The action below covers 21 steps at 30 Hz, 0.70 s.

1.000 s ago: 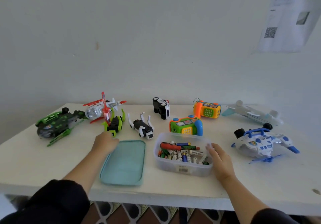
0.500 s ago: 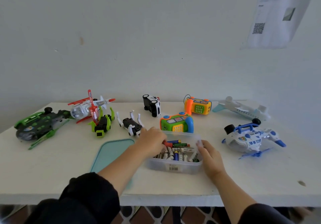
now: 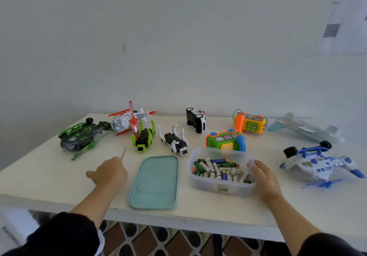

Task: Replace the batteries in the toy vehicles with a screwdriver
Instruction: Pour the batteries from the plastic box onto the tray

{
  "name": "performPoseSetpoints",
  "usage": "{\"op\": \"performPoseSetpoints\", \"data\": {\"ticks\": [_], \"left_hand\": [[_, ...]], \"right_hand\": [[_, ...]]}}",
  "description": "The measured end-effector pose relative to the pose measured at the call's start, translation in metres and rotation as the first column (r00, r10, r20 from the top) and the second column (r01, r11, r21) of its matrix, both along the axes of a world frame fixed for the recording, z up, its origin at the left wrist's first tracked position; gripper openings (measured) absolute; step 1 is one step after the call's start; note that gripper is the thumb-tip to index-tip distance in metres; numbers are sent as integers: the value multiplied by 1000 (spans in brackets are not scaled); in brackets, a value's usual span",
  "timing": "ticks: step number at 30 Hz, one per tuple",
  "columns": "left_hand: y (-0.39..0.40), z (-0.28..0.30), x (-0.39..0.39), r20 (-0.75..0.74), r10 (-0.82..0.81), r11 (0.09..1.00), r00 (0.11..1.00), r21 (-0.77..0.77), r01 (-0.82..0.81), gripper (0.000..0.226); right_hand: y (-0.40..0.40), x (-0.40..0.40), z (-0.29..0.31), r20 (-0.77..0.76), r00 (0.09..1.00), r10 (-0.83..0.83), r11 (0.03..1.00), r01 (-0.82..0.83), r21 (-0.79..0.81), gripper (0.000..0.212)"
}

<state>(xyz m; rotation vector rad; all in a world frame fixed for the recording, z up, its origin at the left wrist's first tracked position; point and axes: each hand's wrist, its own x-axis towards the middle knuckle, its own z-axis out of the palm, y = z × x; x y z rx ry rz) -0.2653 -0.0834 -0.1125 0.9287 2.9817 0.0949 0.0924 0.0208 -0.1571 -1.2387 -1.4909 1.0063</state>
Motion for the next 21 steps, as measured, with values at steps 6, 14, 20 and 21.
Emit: {"op": "performPoseSetpoints", "data": {"ticks": [6, 14, 20, 21], "left_hand": [[29, 0, 12, -38, -251, 957, 967, 141, 254, 60], [121, 0, 49, 331, -315, 949, 890, 79, 306, 124], [169, -6, 36, 327, -263, 965, 907, 77, 252, 119], [176, -6, 33, 320, -257, 966, 912, 85, 243, 118]], "right_hand": [[30, 1, 20, 142, 989, -48, 993, 63, -104, 36], [76, -75, 78, 820, 560, 116, 992, -106, -68, 66], [121, -99, 69, 924, 345, 166, 983, -135, -126, 66], [129, -101, 68, 927, 344, 146, 985, -141, -103, 66]]}}
